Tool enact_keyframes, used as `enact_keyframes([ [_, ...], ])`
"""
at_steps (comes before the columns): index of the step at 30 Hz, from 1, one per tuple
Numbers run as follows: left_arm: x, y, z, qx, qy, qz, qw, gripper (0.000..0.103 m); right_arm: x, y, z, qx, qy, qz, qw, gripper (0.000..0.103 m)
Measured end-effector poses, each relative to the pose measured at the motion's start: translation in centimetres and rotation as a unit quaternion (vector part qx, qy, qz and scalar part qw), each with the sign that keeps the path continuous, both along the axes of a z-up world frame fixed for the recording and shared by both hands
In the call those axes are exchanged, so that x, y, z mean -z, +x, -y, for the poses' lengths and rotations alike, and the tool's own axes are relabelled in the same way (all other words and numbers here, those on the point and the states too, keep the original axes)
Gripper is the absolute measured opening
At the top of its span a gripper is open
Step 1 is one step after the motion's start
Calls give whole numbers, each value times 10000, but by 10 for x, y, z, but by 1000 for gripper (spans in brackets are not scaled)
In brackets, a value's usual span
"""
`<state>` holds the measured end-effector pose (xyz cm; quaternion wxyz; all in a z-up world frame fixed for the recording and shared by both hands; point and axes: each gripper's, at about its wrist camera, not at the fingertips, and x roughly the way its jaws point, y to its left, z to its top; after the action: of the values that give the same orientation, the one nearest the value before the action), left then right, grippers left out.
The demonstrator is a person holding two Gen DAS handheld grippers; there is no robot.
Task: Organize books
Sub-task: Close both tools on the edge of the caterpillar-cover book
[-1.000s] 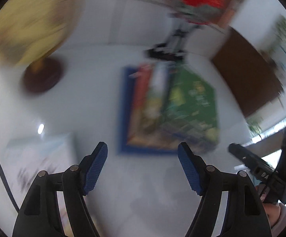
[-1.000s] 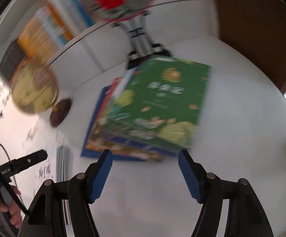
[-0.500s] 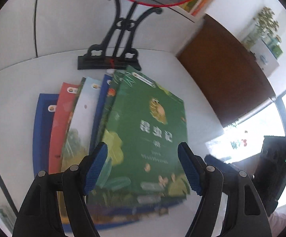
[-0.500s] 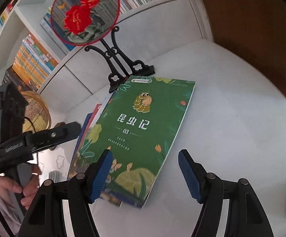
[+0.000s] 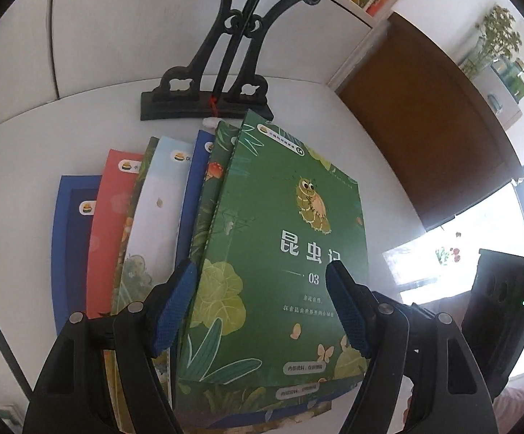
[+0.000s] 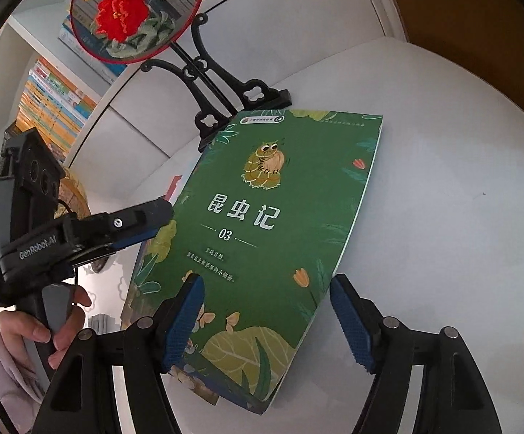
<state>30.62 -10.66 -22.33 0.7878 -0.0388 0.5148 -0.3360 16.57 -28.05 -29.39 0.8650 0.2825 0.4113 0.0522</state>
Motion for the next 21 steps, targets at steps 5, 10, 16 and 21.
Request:
enact_keyframes([
  [5,-1,-1,6,60,131,-102,9998,72,1,1,1,-22,-64,-32,10000,75],
  [10,-1,-11,12,279,388,-46,9988,72,-1,3,-1,-104,-223,-151,9996,77],
  [16,-1,-25,14,360,508,-81,9980,72,3,-1,6,-97,-111,-251,9996,78],
  [21,-2,-39,14,337,598,-116,9976,72,4,-5,7,-109,-5,-372,9992,80],
])
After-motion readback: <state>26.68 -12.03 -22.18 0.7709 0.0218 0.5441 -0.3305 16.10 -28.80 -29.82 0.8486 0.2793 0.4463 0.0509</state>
